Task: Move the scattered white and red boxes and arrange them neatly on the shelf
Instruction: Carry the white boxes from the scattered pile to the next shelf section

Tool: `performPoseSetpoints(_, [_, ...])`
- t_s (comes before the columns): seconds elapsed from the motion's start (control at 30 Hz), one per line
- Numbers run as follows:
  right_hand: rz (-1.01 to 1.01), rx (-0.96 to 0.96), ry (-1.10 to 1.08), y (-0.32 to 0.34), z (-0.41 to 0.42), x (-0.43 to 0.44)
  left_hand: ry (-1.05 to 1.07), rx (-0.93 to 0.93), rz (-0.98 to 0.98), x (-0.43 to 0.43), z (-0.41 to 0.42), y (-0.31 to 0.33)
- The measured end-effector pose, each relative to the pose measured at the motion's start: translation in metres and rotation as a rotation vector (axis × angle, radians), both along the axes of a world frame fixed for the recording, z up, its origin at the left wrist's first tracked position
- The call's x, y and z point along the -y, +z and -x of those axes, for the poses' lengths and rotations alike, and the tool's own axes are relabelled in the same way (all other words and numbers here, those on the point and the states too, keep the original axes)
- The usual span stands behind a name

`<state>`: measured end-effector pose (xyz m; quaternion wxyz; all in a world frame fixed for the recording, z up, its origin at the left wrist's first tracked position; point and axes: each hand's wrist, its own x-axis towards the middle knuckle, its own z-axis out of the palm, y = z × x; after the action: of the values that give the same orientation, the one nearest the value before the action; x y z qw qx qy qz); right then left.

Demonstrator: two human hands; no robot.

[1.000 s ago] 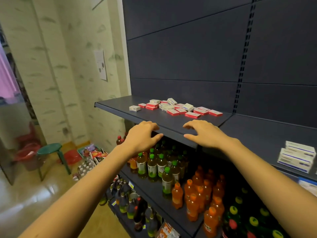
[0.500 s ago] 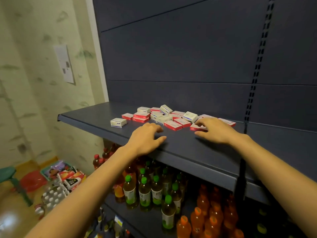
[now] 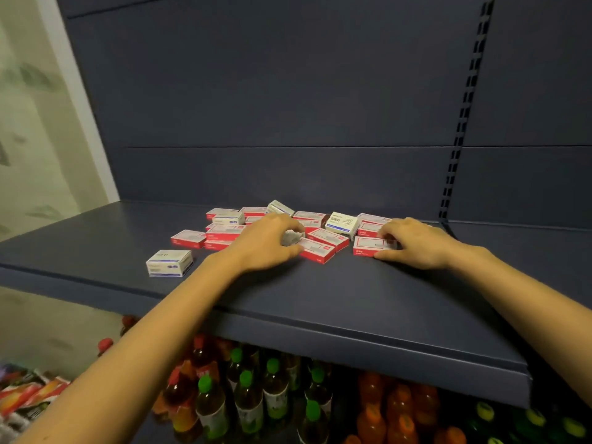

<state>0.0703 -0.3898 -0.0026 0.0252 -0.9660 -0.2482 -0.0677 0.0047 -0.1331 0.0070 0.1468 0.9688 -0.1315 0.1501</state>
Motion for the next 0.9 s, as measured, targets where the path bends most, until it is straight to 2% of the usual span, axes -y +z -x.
performPoseSetpoints(0.2, [-0.029, 0.033, -0.137, 0.005, 0.015, -0.005, -0.196, -0.076, -0.241, -0.012, -0.035, 0.006])
performPoseSetpoints(0.47, [-0.077, 0.052, -0.251, 0.005, 0.052, -0.01, -0.398, -0.166, -0.39, -0.015, -0.061, 0.01])
performPoseSetpoints(0.67, [-0.141, 0.089, -0.349, 0.001, 0.088, 0.001, -0.436, -0.11, -0.385, -0.01, -0.066, 0.02])
performPoseSetpoints(0.9, [-0.194, 0.182, -0.501, 0.006, 0.142, 0.042, -0.623, 0.01, -0.197, 0.057, -0.036, 0.031])
